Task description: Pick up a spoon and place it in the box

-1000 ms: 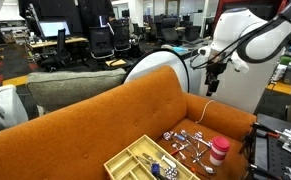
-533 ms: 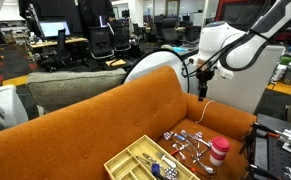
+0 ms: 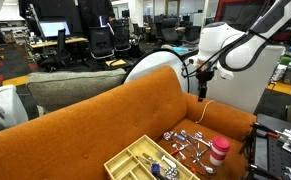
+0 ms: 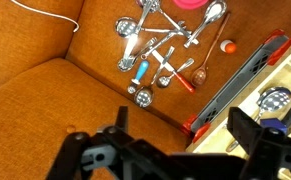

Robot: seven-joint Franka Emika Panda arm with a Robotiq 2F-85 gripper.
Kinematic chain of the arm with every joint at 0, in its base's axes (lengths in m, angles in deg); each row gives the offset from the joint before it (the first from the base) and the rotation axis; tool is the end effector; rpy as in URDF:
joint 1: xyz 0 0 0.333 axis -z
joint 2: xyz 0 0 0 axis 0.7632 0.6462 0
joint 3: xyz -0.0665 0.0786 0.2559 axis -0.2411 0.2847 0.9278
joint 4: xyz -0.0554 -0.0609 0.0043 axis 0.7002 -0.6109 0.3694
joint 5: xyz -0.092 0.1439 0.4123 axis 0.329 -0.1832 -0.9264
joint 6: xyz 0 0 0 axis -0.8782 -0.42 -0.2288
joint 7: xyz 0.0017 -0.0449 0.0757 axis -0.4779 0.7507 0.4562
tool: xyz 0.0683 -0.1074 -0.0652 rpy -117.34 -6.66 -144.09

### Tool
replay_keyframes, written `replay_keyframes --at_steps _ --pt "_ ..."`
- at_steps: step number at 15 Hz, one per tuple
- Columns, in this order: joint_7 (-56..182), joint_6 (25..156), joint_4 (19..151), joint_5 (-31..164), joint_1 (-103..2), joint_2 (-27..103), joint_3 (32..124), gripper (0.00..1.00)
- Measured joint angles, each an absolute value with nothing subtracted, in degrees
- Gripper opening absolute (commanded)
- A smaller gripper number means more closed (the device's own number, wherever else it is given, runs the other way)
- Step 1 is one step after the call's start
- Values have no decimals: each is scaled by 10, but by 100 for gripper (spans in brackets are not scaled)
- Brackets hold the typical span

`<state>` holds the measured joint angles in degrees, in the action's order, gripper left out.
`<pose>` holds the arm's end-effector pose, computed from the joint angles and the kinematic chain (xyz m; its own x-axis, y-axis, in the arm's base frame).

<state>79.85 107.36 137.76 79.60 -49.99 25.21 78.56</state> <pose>0.4901 -0.0252 0.1327 0.9213 0.3887 -0.0014 0.3846 -0.9111 0.1483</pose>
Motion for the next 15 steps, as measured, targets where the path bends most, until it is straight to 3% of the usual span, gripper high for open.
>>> replay_keyframes --at_steps 9,15 --pt "803 1233 1345 729 -496 462 807 100" --pt "802 1252 1292 720 -482 559 828 100"
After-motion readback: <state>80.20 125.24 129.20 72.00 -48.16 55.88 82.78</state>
